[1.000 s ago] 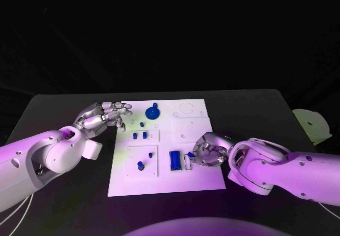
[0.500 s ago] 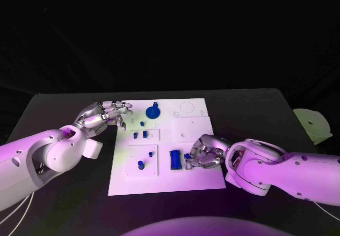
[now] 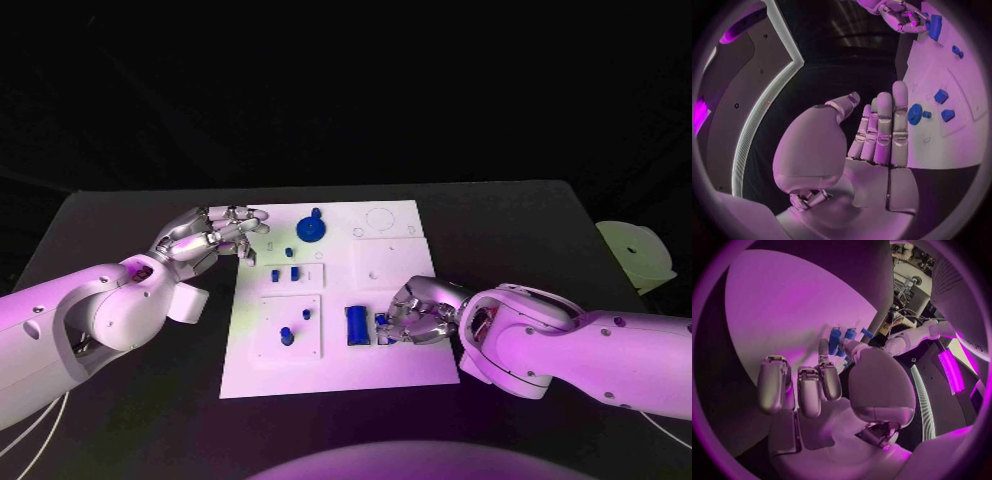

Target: Assemble the parts on the task board

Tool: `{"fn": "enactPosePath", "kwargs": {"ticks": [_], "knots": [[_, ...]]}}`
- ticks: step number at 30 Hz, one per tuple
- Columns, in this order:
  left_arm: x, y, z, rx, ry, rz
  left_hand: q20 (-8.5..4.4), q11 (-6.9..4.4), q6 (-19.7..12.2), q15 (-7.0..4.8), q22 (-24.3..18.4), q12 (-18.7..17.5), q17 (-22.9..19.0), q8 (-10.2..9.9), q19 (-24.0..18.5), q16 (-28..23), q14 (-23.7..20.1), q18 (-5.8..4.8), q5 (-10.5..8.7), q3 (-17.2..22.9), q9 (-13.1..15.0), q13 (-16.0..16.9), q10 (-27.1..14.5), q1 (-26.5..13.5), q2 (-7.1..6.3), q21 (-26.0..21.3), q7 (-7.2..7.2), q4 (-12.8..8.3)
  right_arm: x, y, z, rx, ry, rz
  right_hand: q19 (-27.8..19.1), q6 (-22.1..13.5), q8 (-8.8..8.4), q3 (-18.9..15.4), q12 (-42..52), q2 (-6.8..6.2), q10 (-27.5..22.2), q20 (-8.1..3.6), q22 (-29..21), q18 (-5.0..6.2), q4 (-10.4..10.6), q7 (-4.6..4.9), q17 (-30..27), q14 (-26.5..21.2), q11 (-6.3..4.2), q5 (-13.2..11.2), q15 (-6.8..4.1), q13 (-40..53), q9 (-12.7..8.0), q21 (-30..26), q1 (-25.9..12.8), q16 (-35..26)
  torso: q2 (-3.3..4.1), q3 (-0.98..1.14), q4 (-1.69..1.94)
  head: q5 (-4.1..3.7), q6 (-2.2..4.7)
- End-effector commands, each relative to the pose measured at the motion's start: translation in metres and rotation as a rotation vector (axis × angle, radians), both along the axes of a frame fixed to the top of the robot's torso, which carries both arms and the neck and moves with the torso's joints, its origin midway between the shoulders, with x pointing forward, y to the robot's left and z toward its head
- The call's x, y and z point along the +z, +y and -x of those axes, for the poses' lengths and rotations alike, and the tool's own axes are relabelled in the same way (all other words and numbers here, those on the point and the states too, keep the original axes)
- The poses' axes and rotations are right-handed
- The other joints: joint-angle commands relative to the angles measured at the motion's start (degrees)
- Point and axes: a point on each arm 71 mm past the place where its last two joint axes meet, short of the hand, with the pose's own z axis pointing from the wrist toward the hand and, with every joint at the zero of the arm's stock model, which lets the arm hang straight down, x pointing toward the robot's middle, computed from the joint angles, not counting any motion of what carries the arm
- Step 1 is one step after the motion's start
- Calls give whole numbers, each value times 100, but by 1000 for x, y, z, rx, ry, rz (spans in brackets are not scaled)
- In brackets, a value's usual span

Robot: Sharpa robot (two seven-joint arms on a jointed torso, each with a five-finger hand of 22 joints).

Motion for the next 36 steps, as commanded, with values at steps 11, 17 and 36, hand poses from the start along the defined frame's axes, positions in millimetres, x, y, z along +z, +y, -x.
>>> {"fn": "enactPosePath", "kwargs": {"ticks": [11, 17, 36], "knots": [[1, -2, 1, -16, -4, 10, 11, 9, -32, 1, 9, 39, 8, 3, -38, 39, -37, 76, 9, 1, -8, 6, -33, -10, -2, 30, 21, 9, -1, 3, 0, 27, -4, 9, 96, 36, 29, -395, 3, -44, 73, -28, 932, -36, 298, 7, 1186, 551, 25, -25, -4, 639, 25, -26, -344, 8, -1, -5, 6, -2, 9], [1, -2, 1, -16, -3, 10, 13, 14, -37, 4, 10, 45, 13, 4, -41, 40, -40, 75, 9, -5, -10, 7, -40, -10, -6, 30, 25, 14, -1, 2, -1, 27, -6, 12, 91, 31, 26, -557, -13, -43, 66, -27, 930, -33, 344, 7, 1178, 549, 26, -66, -3, 631, 29, -50, -431, 5, 0, -3, 1, 6, 4], [1, 0, 1, -14, -1, 7, 14, 14, -37, 5, 10, 46, 14, 5, -41, 41, -41, 75, 10, -5, -11, 7, -40, -10, -4, 30, 25, 15, -1, -3, 4, 76, 19, 7, 98, 17, 21, -918, 0, -39, 73, -31, 948, -35, 314, -1, 1186, 551, 21, -470, -8, 652, 44, -53, -254, 7, -1, 0, 1, -5, 9]]}}
